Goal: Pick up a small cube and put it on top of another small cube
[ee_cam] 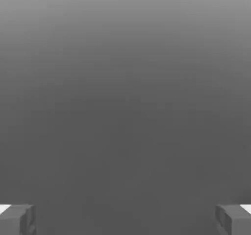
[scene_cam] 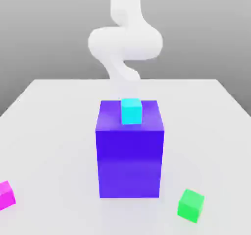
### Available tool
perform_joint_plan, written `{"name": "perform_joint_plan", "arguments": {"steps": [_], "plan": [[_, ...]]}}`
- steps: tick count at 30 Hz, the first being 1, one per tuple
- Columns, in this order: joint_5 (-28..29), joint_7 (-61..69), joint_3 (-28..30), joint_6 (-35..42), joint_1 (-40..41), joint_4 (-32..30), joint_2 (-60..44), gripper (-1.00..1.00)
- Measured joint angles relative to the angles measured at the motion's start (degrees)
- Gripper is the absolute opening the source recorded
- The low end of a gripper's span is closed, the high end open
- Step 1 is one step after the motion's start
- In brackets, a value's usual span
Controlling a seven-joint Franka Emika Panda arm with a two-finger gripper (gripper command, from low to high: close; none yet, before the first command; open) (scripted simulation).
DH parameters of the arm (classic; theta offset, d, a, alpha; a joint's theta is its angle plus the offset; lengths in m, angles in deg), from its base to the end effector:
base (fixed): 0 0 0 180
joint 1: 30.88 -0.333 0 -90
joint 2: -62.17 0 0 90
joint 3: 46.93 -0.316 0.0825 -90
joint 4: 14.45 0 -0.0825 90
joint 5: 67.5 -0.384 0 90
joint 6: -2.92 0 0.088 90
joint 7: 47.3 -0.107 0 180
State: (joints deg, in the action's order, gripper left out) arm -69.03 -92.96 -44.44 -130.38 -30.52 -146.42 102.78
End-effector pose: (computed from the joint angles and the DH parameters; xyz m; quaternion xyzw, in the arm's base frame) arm 0.3793 -0.0242 0.6789 -0.8490 0.3883 -0.3227 0.1560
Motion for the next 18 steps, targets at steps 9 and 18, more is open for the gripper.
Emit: {"name": "perform_joint_plan", "arguments": {"steps": [9,18], "plan": [[-6.3,1.1,8.9,-5.5,1.7,-0.7,-19.0,0.0],[-13.0,2.6,15.5,-10.9,6.1,-1.4,-37.8,0.0]]}}
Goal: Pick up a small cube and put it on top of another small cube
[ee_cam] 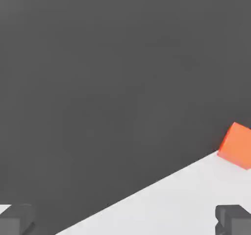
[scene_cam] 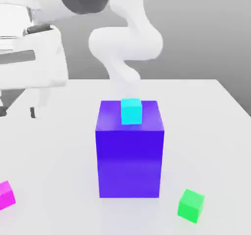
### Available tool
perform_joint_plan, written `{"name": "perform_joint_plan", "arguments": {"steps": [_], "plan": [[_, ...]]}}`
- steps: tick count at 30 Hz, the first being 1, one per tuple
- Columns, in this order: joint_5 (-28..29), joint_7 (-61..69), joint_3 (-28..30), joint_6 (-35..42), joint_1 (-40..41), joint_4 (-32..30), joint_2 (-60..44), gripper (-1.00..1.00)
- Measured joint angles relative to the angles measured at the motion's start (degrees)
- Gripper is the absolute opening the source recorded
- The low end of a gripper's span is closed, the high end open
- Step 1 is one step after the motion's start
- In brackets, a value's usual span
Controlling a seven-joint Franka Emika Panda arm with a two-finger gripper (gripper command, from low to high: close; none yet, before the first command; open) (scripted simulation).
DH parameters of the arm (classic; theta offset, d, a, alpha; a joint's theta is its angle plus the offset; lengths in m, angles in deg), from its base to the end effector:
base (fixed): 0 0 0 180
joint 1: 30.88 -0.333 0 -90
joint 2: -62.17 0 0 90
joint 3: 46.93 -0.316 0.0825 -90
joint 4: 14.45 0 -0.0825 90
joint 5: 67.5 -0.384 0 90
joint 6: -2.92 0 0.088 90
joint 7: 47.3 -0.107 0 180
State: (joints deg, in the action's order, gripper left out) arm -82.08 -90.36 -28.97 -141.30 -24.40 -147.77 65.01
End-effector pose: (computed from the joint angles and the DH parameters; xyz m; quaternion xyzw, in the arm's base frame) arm 0.4752 -0.2190 0.3816 -0.7661 0.6251 -0.1001 0.1111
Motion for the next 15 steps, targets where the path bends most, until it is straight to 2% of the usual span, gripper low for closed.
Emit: {"name": "perform_joint_plan", "arguments": {"steps": [11,15], "plan": [[-3.0,-1.8,4.9,-7.5,7.6,-1.1,-21.6,0.0],[-7.8,1.5,1.1,-12.9,11.5,0.6,-30.0,0.0]]}}
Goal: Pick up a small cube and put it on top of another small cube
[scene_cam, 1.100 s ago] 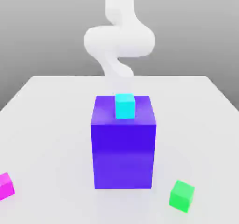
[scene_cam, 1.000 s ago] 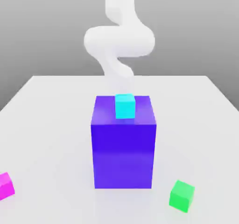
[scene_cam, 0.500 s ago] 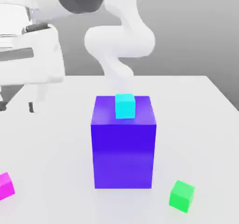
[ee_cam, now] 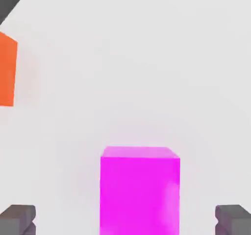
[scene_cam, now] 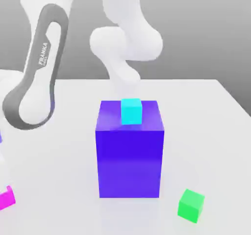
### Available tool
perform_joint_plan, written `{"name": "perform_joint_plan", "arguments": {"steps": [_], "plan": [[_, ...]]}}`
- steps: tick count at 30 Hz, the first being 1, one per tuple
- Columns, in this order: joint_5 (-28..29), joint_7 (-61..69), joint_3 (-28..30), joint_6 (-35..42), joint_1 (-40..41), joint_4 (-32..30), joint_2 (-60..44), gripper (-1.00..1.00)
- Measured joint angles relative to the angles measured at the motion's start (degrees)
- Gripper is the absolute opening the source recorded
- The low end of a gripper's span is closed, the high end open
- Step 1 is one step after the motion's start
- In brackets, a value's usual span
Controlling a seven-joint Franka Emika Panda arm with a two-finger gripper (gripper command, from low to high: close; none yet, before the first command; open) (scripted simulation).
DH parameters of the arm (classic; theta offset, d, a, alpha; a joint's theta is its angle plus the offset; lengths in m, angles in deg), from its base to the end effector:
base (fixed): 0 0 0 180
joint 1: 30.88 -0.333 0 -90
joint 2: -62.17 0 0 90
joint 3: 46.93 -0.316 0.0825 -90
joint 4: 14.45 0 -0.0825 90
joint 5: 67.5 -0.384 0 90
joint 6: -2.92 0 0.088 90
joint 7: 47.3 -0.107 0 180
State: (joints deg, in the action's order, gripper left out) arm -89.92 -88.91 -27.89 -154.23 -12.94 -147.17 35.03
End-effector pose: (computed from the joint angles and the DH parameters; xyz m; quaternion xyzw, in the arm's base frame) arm 0.3943 -0.3288 0.1482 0.6599 -0.7514 0.0013 0.0001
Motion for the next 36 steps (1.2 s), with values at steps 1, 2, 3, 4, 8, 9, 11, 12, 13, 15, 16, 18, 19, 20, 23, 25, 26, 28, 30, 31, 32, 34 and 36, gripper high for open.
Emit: {"name": "perform_joint_plan", "arguments": {"steps": [1,2,3,4,8,9,11,12,13,15,16,18,19,20,23,25,26,28,30,31,32,34,36], "plan": [[-1.2,0.8,-1.3,-1.3,1.1,0.5,-1.8,-1.0],[-1.2,0.8,-1.3,-1.3,1.1,0.5,-1.8,-1.0],[-1.2,0.8,-1.3,-1.3,1.1,0.5,-1.8,-1.0],[-1.2,0.8,-1.3,-1.3,1.1,0.5,-1.8,-1.0],[-1.3,0.9,-1.6,-1.6,1.3,0.5,-2.1,-1.0],[-0.3,0.2,-0.6,-0.6,0.6,0.2,-0.7,-1.0],[2.5,-1.9,1.7,2.1,-1.2,-0.8,3.0,-1.0],[4.0,-2.9,2.9,3.5,-2.0,-1.4,5.0,-1.0],[5.3,-2.8,2.6,4.4,-3.4,-2.0,6.5,-1.0],[7.3,-0.9,-0.1,5.1,-6.8,-3.3,8.6,-1.0],[8.3,0.0,-1.6,5.3,-8.3,-3.9,9.4,-1.0],[10.0,2.0,-4.3,5.5,-11.3,-5.2,11.1,-1.0],[10.9,3.0,-5.7,5.6,-12.7,-5.8,12.0,-1.0],[11.8,4.0,-7.1,5.7,-14.2,-6.5,12.8,-1.0],[14.5,6.8,-11.3,5.9,-18.6,-8.6,15.6,-1.0],[16.4,8.8,-14.1,6.0,-21.5,-10.2,17.5,-1.0],[17.4,9.8,-15.6,6.0,-22.9,-11.0,18.5,-1.0],[19.5,11.7,-18.7,5.8,-26.0,-12.4,20.2,-1.0],[21.7,13.5,-21.7,4.2,-29.2,-12.8,19.3,-1.0],[23.3,14.0,-23.0,2.3,-31.0,-12.6,17.3,-1.0],[24.6,14.1,-23.7,0.2,-32.2,-12.4,15.0,-1.0],[25.6,14.0,-24.0,-1.4,-32.7,-12.2,13.3,1.0],[25.6,14.0,-24.0,-1.4,-32.7,-12.2,13.3,1.0]]}}
